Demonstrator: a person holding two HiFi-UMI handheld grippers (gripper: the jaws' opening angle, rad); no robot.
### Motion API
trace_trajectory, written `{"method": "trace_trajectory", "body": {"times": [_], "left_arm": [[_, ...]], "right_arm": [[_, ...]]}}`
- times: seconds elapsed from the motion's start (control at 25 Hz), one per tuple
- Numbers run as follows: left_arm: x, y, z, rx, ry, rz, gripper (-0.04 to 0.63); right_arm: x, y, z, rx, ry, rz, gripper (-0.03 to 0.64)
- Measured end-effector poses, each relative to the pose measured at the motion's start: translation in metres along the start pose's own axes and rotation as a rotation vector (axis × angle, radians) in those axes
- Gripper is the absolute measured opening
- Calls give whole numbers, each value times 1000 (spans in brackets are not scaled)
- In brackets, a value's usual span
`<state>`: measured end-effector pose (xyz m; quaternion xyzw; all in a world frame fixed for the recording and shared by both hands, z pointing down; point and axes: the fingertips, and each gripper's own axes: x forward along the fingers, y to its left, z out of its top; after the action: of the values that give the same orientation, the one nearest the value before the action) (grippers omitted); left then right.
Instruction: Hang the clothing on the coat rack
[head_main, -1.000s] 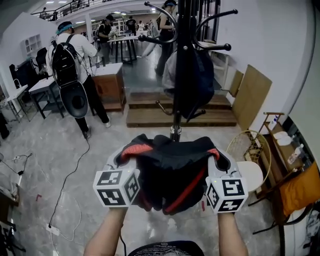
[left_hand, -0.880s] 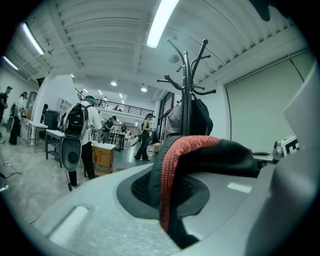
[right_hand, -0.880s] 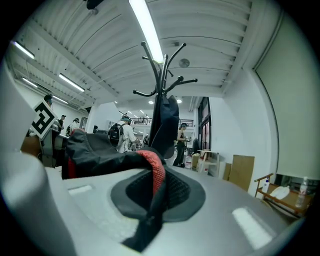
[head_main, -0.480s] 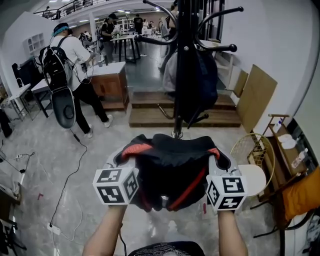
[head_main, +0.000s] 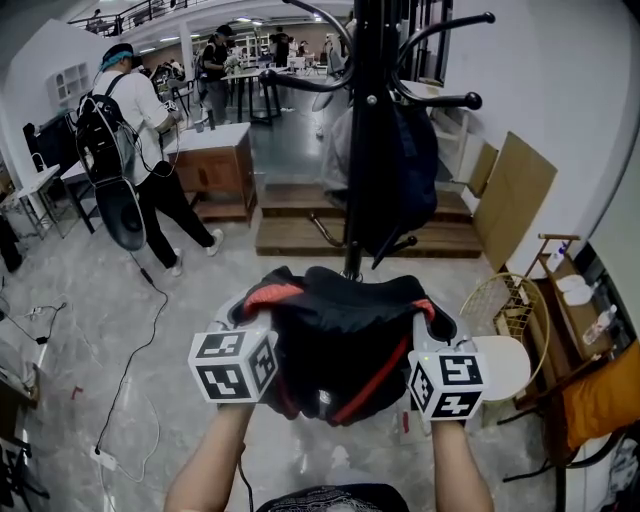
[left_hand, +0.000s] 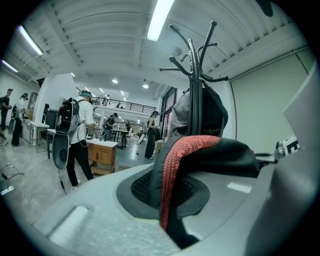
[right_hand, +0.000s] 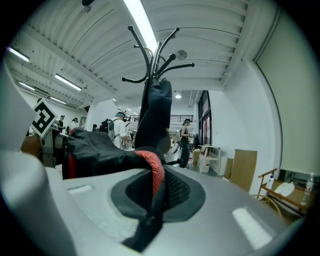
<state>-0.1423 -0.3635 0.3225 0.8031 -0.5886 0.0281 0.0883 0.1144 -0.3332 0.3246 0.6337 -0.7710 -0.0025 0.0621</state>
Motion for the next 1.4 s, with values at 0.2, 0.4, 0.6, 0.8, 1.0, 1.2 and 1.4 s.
{"method": "trace_trajectory", "body": {"times": [0.2,0.4,0.6,0.8,1.0,1.2,1.4], "left_arm": [[13,-2,2,13,9,-6,17],[26,-3,-4,30,28,-13,17],[40,-7,-6,46,43,-30,17],[54,-13,-8,54,53,-48,17],[70,-19,-9,59,65,-68,17],[82,-28,-9,66,76,-89,17],[91,-36,-12,72,90,-116,17]], "right_arm": [[9,-4,-5,3,12,3,20],[20,-4,-13,12,20,11,21],[32,-5,-18,19,25,18,20],[43,-3,-22,18,36,31,21],[56,0,-24,17,42,52,20],[65,4,-26,15,45,77,21],[73,10,-29,33,48,105,21]]}}
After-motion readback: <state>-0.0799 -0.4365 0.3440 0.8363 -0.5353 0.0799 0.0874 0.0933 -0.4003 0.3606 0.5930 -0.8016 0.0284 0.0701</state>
